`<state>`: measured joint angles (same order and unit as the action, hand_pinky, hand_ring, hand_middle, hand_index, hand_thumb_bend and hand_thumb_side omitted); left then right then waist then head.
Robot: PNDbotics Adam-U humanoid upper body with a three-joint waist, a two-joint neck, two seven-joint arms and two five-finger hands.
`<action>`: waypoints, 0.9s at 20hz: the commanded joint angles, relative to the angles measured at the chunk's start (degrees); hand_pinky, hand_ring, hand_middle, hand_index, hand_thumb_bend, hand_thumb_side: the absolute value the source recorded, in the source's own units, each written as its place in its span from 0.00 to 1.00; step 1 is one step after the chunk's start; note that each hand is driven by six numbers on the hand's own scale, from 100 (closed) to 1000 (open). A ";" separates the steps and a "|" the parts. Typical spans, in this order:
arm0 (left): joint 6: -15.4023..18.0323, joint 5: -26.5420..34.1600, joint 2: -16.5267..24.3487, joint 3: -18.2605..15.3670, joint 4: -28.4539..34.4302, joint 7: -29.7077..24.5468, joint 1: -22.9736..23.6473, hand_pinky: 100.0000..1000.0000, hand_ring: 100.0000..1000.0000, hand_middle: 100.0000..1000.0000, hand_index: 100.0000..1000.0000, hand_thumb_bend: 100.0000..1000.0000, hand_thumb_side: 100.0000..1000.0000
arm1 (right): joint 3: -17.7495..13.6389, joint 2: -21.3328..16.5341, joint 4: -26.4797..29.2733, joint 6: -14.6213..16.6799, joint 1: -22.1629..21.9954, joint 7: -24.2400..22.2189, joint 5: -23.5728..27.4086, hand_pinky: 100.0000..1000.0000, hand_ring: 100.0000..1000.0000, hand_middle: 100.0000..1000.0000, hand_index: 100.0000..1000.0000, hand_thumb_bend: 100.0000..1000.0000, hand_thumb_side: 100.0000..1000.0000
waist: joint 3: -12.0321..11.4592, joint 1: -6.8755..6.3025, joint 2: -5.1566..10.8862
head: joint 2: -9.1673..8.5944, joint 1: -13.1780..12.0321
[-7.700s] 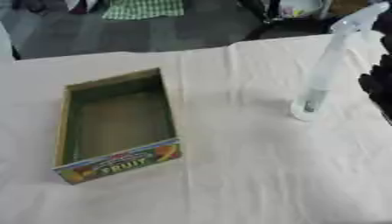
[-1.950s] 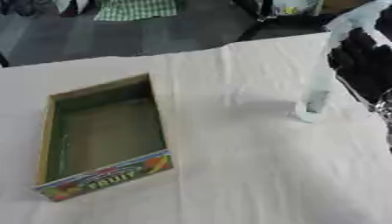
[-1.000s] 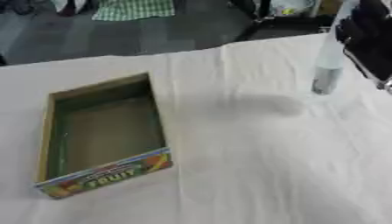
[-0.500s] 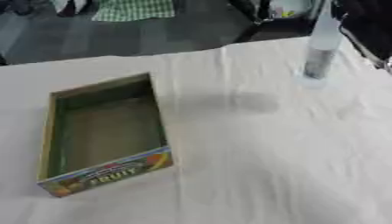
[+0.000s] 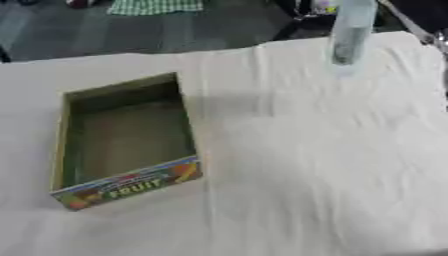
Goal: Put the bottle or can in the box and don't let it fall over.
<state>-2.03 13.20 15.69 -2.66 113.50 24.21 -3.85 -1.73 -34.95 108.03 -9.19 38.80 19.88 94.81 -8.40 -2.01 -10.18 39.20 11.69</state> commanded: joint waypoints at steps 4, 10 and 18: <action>-0.05 0.53 2.30 0.03 1.09 -0.05 -0.30 0.70 0.85 0.74 0.71 0.72 0.56 | 2.83 2.23 -1.26 -2.71 6.07 -0.18 2.12 0.00 0.00 0.11 0.99 0.00 0.74 | -1.61 0.74 1.91 | 0.82 1.31; -0.08 0.77 2.67 0.16 1.09 -0.18 -0.42 0.70 0.85 0.74 0.71 0.72 0.56 | 5.13 4.64 -2.17 -3.73 11.16 -0.45 3.62 0.00 0.00 0.12 0.99 0.00 0.75 | -3.64 1.52 2.16 | 1.21 2.80; 0.06 1.24 2.56 0.37 1.09 -0.19 -1.85 0.71 0.85 0.74 0.71 0.73 0.56 | 8.51 7.13 -5.17 -7.13 15.74 -0.80 2.78 0.00 0.00 0.13 0.99 0.00 0.77 | -6.60 2.39 1.63 | 0.52 5.25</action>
<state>-2.15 14.33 16.68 -2.27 113.50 24.08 -5.02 6.69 -27.39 103.11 -15.76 53.13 19.21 98.06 -15.18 0.53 -9.17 40.18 16.42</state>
